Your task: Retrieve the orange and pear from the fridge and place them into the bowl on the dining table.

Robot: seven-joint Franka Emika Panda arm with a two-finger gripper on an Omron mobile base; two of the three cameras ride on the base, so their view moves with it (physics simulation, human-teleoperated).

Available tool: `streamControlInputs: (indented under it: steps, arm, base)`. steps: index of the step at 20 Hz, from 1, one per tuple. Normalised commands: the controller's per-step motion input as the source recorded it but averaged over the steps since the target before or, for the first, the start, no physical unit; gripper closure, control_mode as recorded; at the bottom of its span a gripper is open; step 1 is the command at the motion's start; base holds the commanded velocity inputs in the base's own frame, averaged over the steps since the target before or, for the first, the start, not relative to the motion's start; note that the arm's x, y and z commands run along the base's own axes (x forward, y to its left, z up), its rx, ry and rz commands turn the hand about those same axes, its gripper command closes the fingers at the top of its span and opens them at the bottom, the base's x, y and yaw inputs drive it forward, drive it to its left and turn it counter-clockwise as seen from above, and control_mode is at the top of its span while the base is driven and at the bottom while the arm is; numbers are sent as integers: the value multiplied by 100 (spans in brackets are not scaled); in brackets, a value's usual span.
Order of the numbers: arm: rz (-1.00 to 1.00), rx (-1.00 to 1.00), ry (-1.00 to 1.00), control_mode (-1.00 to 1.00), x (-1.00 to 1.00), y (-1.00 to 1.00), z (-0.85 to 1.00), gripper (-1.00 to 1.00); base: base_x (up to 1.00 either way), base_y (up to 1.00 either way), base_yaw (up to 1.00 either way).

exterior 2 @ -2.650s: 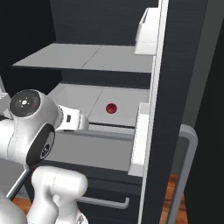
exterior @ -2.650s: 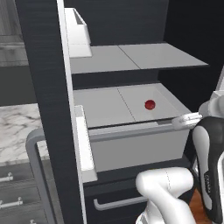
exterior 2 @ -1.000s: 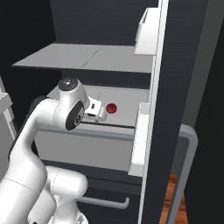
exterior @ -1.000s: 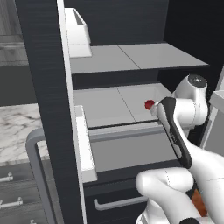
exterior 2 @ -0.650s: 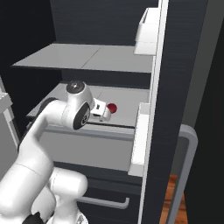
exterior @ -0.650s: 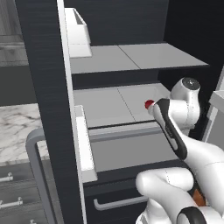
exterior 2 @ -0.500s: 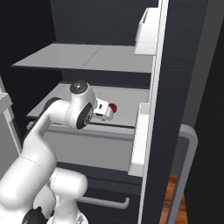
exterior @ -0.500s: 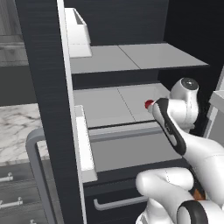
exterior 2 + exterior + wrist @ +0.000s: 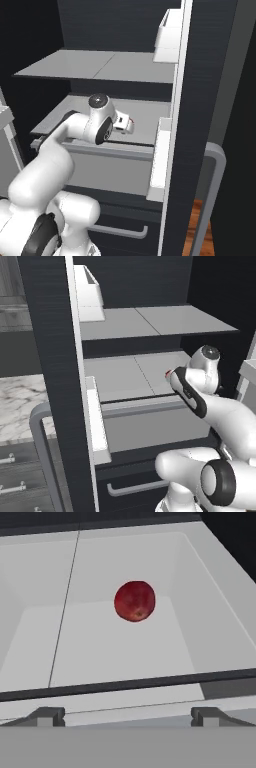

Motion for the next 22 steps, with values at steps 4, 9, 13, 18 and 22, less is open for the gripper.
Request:
streamControlInputs:
  steps: [4, 9, 13, 18, 22]
  arm:
    - [0, 0, -3, -100, 39, 0, -8, -100]
    - [0, 0, -1, -100, 31, -12, -14, -100]
    - [0, 0, 0, -100, 38, -10, -20, -100]
    - [0, 0, 0, -100, 45, -2, -19, -100]
    - [0, 0, 0, -100, 52, 0, -19, -100]
  base:
    - [0, 0, 0]
    - [0, 0, 0]
    - [0, 0, 0]
    - [0, 0, 0]
    - [0, 0, 0]
